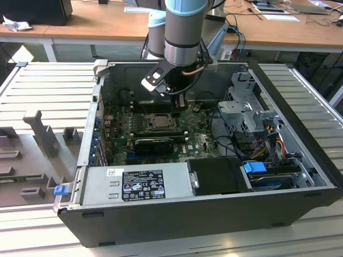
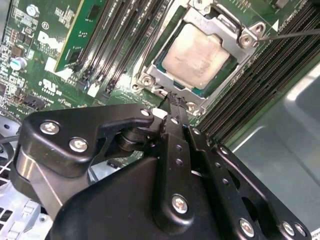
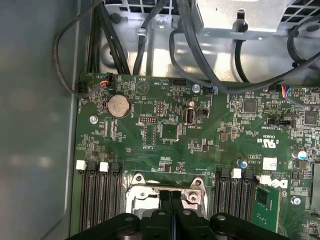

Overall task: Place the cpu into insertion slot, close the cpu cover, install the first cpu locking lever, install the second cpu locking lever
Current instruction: 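Close the cpu cover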

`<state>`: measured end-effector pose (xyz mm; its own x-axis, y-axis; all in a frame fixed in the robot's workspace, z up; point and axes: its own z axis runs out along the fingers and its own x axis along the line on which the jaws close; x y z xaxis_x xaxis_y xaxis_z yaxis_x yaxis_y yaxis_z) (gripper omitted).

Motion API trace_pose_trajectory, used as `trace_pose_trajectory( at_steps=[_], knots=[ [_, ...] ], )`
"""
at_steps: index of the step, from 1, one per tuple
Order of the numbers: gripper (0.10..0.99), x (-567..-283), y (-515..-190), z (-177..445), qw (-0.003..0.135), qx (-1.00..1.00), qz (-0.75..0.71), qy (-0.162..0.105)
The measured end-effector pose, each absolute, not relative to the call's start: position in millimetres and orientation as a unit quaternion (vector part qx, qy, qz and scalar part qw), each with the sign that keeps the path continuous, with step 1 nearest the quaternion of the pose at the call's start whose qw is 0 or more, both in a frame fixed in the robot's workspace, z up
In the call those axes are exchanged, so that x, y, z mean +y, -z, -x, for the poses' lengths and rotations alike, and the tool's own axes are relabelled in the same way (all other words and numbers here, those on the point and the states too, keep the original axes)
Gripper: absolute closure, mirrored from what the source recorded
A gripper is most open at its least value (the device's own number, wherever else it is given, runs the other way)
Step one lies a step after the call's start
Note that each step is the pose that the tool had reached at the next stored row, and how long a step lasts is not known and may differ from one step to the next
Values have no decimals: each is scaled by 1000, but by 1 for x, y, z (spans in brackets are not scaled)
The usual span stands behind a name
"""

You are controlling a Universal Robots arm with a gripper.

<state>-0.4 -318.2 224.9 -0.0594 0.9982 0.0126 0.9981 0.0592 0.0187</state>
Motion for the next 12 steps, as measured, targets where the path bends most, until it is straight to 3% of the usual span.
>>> trace_pose_trajectory(
  at_steps=[12],
  knots=[
    [980, -318, -216, 47, 1, 728, -685, -12]
  ],
)
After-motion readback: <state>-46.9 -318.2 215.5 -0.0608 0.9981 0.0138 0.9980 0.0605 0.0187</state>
